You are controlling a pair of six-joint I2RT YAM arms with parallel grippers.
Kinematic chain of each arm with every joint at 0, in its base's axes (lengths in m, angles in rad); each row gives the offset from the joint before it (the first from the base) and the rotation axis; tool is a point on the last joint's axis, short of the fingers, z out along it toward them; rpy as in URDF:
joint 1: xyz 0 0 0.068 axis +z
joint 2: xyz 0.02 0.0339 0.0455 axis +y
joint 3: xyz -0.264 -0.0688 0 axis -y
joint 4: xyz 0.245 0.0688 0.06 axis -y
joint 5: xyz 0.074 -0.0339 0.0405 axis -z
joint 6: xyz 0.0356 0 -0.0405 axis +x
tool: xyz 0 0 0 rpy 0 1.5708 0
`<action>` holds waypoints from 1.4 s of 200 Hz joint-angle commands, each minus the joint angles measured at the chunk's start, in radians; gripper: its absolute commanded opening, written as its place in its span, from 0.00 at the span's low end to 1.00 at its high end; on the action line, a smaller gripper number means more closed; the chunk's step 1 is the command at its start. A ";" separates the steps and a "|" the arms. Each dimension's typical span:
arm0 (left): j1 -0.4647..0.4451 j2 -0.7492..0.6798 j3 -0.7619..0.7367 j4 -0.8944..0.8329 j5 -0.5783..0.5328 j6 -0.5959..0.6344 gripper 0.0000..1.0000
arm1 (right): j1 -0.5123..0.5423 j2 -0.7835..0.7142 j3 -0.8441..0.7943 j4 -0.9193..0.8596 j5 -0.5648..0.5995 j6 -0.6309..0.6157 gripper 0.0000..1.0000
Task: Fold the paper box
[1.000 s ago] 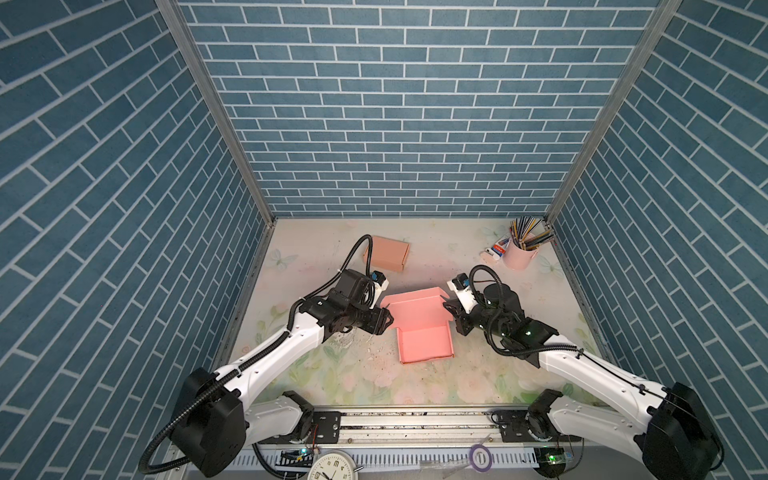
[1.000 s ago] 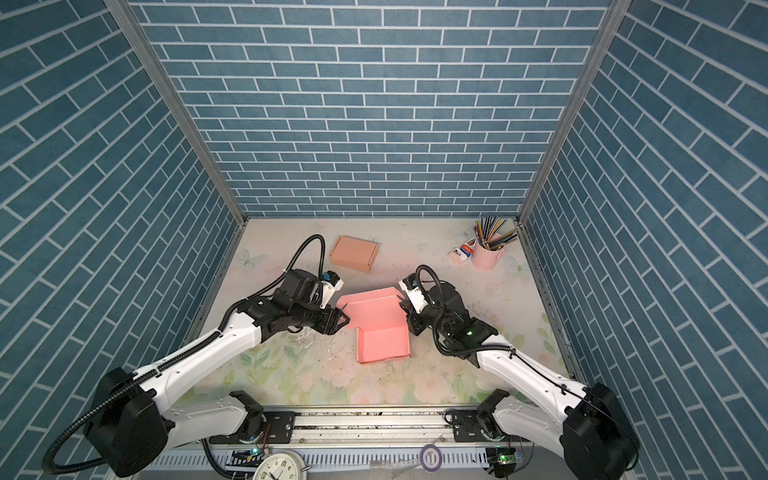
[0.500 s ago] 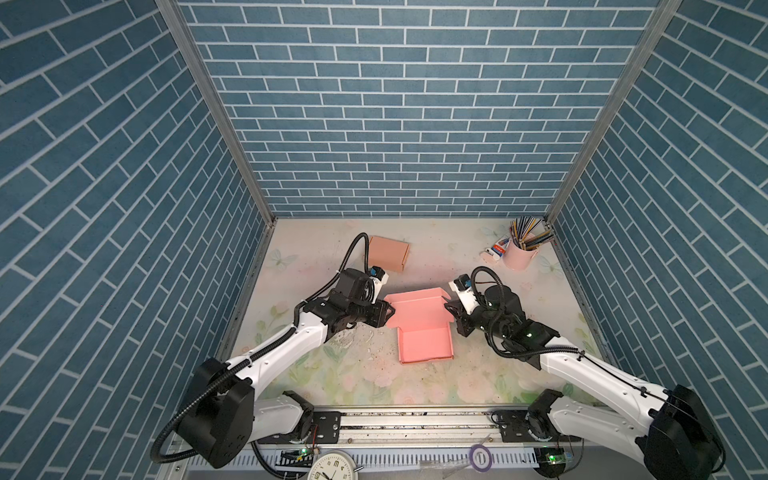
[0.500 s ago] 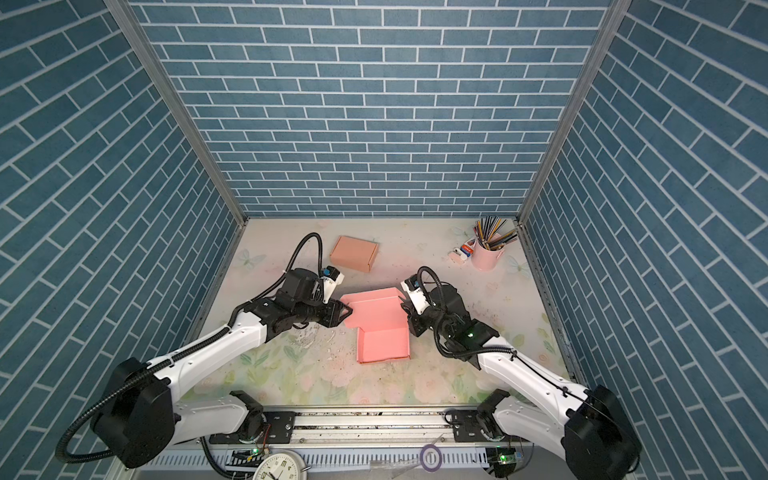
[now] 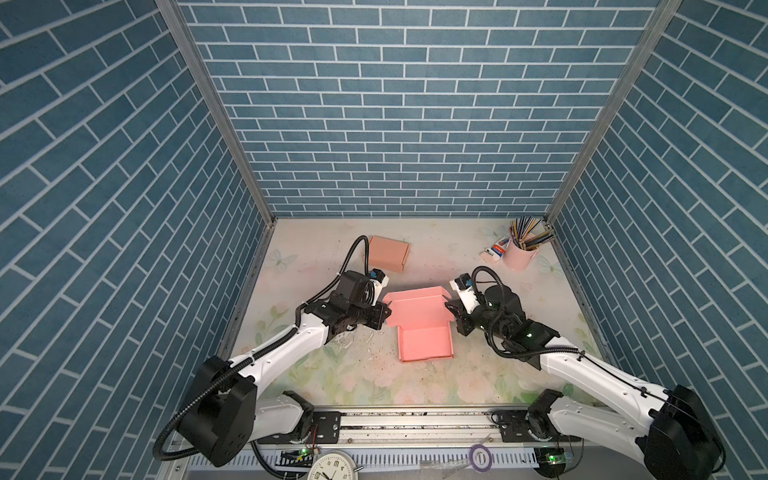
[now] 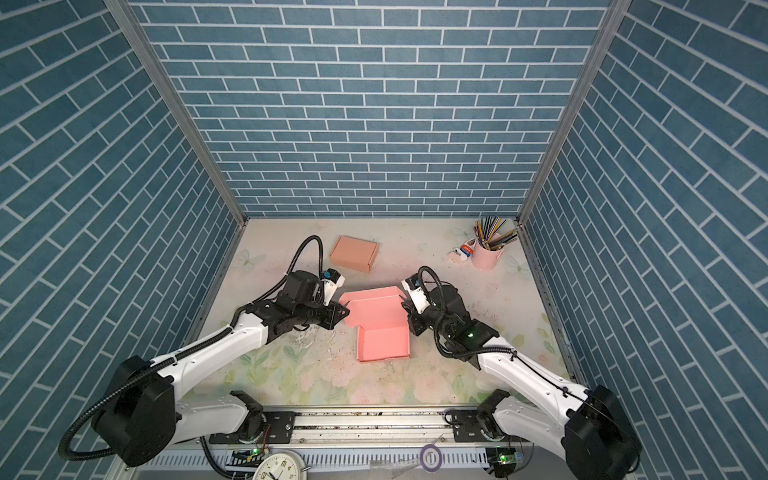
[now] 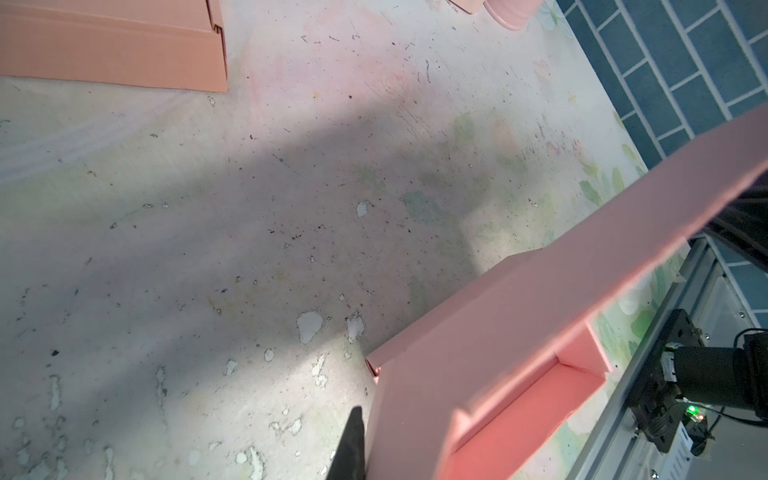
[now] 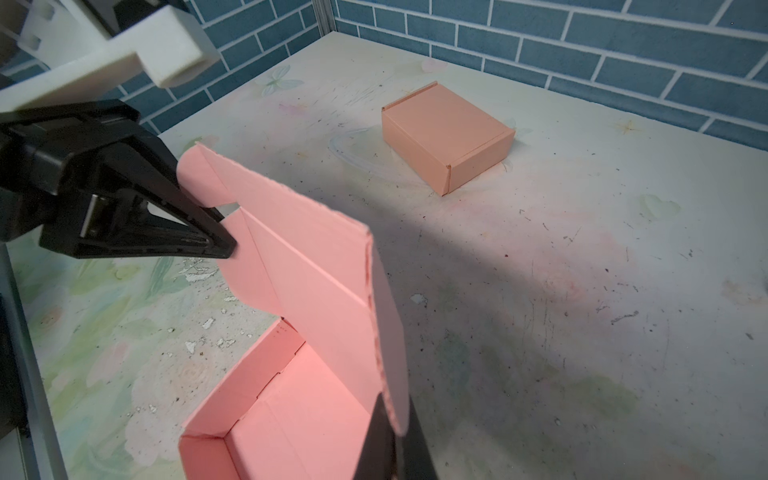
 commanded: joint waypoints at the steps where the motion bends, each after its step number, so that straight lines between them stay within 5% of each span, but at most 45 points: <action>1: 0.003 -0.013 -0.001 -0.006 -0.004 0.009 0.11 | -0.002 -0.027 -0.003 0.011 0.027 0.021 0.04; 118: -0.037 -0.022 0.027 0.070 -0.043 -0.022 0.03 | -0.002 0.043 0.036 0.034 0.050 0.076 0.05; 280: -0.075 0.156 0.079 0.301 -0.386 -0.056 0.03 | -0.001 0.271 0.186 0.031 0.123 0.173 0.16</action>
